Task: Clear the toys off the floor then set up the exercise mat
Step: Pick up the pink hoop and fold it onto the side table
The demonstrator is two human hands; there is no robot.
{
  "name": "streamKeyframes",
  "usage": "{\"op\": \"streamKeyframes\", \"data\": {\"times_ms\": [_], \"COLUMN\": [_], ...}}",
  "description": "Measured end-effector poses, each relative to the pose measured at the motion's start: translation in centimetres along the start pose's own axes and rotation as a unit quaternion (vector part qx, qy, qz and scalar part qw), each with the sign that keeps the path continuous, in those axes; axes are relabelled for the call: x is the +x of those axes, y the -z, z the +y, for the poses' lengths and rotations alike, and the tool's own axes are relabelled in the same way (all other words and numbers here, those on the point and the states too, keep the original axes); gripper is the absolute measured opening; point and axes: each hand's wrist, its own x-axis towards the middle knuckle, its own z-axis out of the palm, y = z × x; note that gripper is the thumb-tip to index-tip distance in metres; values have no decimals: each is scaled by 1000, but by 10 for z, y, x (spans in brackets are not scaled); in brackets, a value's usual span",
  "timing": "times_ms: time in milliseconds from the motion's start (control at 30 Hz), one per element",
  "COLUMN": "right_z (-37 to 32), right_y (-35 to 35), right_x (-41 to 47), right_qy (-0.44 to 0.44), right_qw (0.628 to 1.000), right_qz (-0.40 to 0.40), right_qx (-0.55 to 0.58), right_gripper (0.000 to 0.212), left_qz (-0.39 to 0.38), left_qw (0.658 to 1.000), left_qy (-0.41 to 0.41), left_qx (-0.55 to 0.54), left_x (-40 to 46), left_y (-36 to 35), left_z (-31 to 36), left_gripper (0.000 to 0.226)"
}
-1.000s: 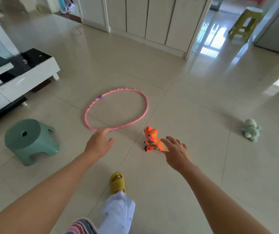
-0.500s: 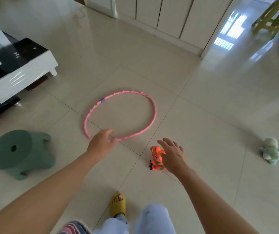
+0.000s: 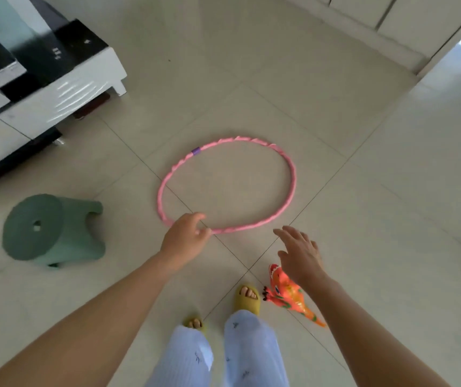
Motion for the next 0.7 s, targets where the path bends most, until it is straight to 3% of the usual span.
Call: {"op": "streamKeyframes", "data": {"times_ms": [333, 700], "right_z": [13, 34], "right_y": [-74, -205], "right_x": [106, 228], "right_qy": [-28, -30], "right_qw": [996, 995], "right_qz": [-78, -88], "right_qx": [16, 36], "right_gripper": [55, 55], "left_qz": [-47, -93], "left_qw": [999, 992], "left_qy": [16, 17], "left_qx": [10, 80], "left_x": [99, 221], "left_y": [-68, -192], "left_z": [-61, -175], "left_gripper": [41, 39]}}
